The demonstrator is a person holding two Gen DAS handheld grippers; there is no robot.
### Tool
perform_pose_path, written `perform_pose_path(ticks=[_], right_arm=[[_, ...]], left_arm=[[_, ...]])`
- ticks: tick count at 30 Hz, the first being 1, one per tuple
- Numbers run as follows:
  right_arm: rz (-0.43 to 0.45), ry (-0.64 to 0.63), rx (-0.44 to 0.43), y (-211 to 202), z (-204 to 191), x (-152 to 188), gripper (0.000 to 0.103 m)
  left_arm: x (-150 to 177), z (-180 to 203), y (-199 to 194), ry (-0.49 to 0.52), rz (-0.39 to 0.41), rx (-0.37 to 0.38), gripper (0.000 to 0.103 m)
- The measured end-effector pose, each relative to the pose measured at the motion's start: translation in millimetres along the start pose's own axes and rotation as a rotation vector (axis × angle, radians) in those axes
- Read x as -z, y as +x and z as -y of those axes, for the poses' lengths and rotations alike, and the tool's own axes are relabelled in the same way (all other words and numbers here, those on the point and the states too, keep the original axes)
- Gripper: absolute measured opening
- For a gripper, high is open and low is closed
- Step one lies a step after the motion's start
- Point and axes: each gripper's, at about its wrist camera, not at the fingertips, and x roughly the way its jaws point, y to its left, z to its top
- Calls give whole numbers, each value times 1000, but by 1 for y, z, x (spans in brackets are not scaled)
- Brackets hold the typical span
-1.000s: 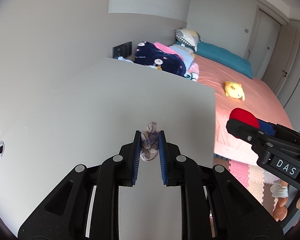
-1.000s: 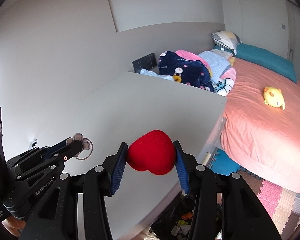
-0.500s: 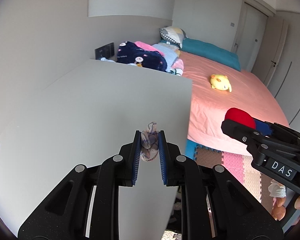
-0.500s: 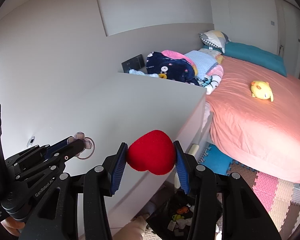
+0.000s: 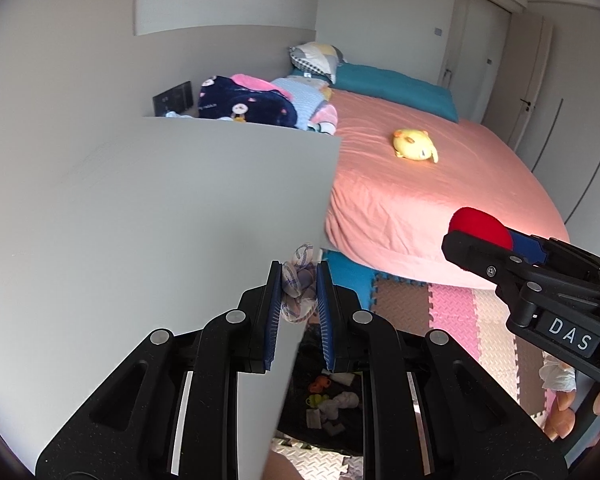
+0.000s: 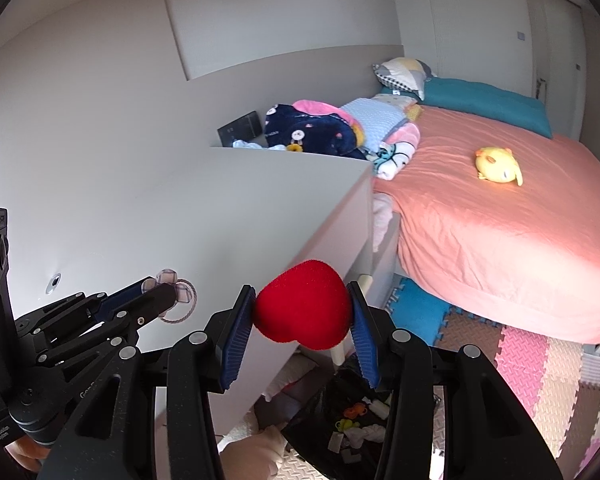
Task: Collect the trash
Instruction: 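Carry the lavender flower and red heart off the desk over the black bin, then open both grippers over the black bin to drop the flower and heart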
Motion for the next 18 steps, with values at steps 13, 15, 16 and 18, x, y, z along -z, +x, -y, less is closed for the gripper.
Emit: perform_pose_path(ticks=[13, 15, 16, 18], right_arm=[[14, 84, 62, -21, 50, 19, 48], [14, 98, 68, -23, 58, 21, 48], [14, 104, 73, -24, 62, 22, 48], [14, 114, 81, -26, 68, 25, 48]], left_arm=[[7, 47, 17, 74, -41, 74, 17], [8, 53, 21, 87, -48, 82, 17], [8, 57, 22, 93, -52, 86, 17], [9, 63, 25, 106, -59, 92, 17]])
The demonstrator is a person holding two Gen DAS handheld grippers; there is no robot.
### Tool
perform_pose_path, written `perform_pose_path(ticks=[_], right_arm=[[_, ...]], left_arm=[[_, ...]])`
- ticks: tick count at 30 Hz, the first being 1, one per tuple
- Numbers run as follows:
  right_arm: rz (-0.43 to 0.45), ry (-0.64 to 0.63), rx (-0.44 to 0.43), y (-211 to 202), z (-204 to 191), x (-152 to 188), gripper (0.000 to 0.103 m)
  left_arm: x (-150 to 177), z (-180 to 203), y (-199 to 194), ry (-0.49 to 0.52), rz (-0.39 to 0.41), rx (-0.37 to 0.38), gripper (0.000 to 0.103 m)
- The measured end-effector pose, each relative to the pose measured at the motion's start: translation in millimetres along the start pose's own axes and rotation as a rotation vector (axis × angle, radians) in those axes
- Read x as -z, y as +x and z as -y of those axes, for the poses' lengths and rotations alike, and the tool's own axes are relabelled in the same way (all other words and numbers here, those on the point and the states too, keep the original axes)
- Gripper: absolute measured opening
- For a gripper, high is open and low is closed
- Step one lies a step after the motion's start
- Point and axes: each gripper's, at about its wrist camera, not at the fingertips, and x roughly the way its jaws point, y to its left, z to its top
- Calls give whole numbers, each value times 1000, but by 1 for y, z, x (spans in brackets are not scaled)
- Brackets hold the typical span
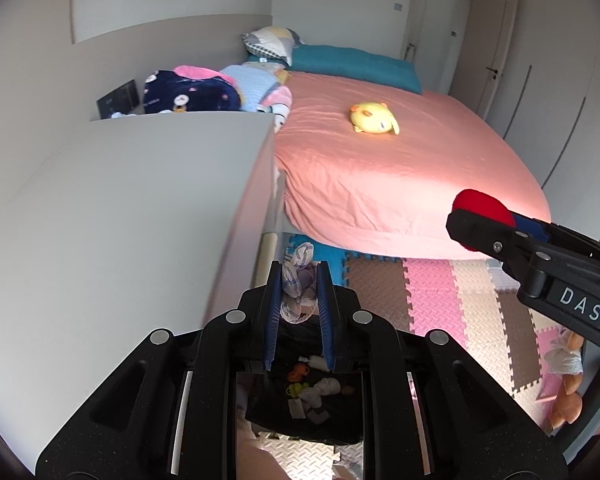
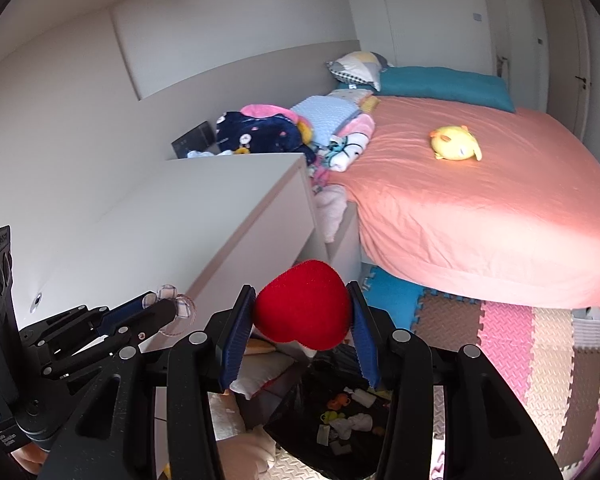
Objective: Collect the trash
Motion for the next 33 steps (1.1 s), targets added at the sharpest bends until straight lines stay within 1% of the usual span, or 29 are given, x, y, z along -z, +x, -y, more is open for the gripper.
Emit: perform_pose_path(ticks=[11, 16, 19, 21, 22, 23, 24, 26, 29, 33], right_arm=[[5, 56, 34, -6, 33, 4, 48], [-2, 69, 42, -4, 40, 5, 48], [-16, 66, 48, 0, 43, 4, 48], [-30, 55, 70, 5, 42, 2, 67], [-22, 61, 90, 5, 43, 0, 84], [-7, 68, 109, 5, 43, -2, 86], [-1, 70, 115, 5, 44, -3, 87], [1, 77, 124, 6, 46, -5, 90], [-8, 95, 131, 9, 51, -7, 91], [-9, 101, 129, 11, 52, -6, 91]], left_arm=[[0, 26, 12, 69, -28, 37, 17], [4, 35, 21, 101, -52, 49, 17], [6, 37, 26, 115, -70, 54, 21], [6, 34, 29, 118, -75, 44, 56], [6, 31, 29, 115, -65, 29, 94], [7, 30, 26, 113, -43, 10, 97], [8, 27, 23, 117, -13, -5, 97], [8, 26, 23, 125, -17, -12, 97], [9, 23, 25, 125, -24, -31, 97], [12, 22, 29, 125, -40, -35, 97]])
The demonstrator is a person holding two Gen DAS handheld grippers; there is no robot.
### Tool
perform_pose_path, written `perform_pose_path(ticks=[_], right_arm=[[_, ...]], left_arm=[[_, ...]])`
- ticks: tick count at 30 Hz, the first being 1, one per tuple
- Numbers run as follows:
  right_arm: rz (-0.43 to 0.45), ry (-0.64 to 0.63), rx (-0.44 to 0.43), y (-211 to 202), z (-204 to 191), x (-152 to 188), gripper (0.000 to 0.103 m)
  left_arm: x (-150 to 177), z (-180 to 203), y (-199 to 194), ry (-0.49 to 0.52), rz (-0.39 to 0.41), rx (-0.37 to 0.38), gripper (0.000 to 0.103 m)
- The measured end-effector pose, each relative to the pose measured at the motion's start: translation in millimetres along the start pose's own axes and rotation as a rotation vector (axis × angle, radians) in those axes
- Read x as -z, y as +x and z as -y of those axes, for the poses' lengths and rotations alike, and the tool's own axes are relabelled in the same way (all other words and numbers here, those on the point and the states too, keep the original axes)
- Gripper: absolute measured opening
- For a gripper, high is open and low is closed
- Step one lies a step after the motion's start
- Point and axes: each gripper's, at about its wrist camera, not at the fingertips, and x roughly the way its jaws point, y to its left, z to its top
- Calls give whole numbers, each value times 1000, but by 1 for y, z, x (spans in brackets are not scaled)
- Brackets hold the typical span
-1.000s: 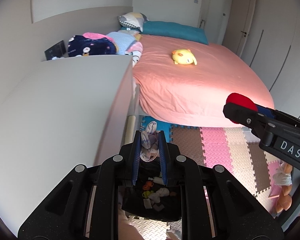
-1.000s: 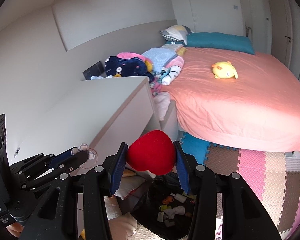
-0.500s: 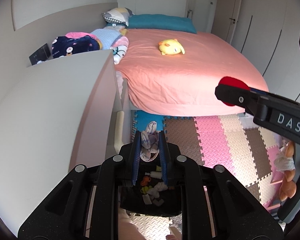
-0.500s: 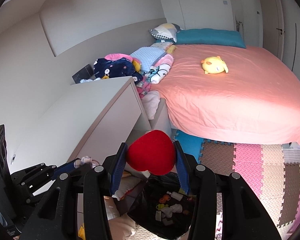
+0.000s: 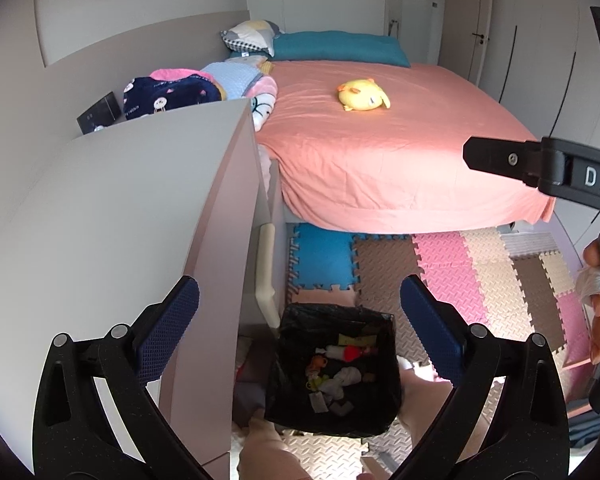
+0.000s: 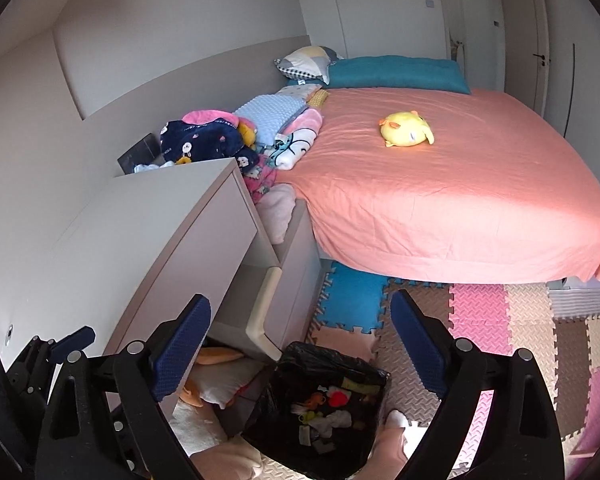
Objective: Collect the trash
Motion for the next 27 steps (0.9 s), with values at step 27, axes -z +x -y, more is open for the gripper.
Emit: perform_pose_path(ticks=[27], right_arm=[[4, -30, -13, -7, -10, 3, 91]], left_arm=[[2, -1, -1, -13, -23, -1, 97]])
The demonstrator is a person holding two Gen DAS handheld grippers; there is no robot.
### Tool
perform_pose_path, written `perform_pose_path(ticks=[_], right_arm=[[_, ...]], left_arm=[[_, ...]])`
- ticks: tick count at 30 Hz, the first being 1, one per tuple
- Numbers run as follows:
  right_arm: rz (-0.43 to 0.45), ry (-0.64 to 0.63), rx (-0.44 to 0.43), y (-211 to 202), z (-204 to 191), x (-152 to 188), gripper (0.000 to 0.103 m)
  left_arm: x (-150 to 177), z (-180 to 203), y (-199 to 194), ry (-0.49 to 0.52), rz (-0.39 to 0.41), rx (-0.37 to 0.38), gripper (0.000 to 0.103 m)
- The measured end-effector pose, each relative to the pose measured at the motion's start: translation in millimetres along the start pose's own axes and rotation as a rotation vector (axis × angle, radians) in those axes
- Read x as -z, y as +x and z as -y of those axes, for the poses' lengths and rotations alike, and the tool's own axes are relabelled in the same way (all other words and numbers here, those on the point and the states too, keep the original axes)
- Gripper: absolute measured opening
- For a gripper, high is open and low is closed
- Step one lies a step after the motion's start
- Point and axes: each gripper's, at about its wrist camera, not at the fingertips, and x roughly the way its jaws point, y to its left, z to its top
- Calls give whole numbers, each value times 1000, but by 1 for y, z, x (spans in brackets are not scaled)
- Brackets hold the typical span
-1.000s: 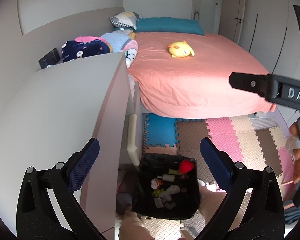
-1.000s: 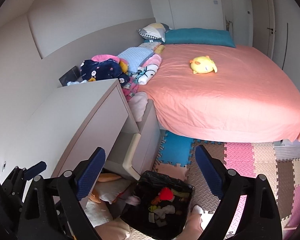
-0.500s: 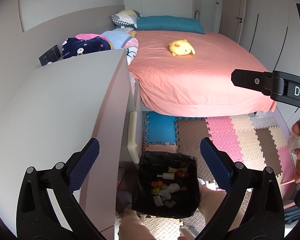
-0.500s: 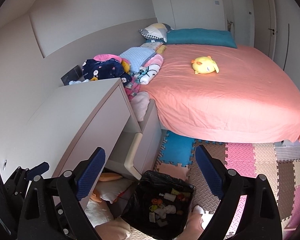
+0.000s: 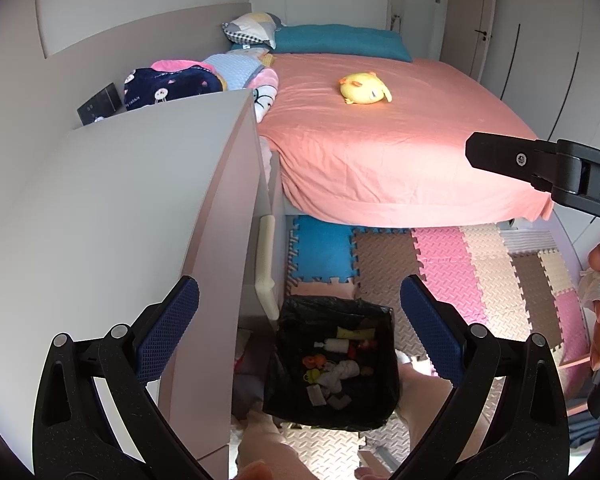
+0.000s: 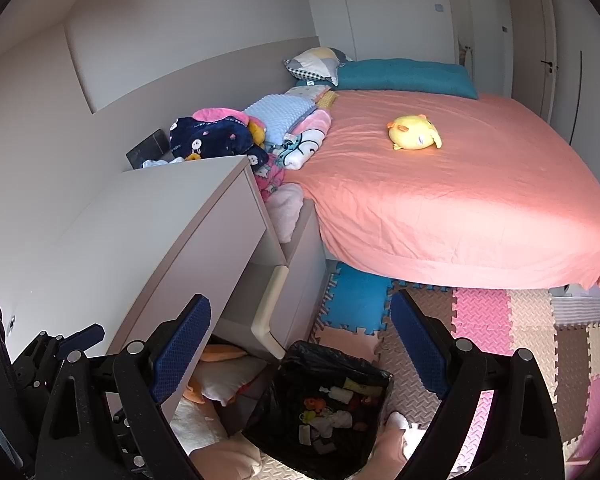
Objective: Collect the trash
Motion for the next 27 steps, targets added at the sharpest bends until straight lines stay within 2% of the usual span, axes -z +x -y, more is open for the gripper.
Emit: perform_pose_path(ticks=[14, 27], right_arm=[[-2, -1, 1, 0, 1, 0, 91], [-2, -6, 4, 0, 1, -1, 91]], left_arm=[[1, 2, -1, 24, 13, -11, 97], [-1, -2, -4, -11, 28, -1, 97]])
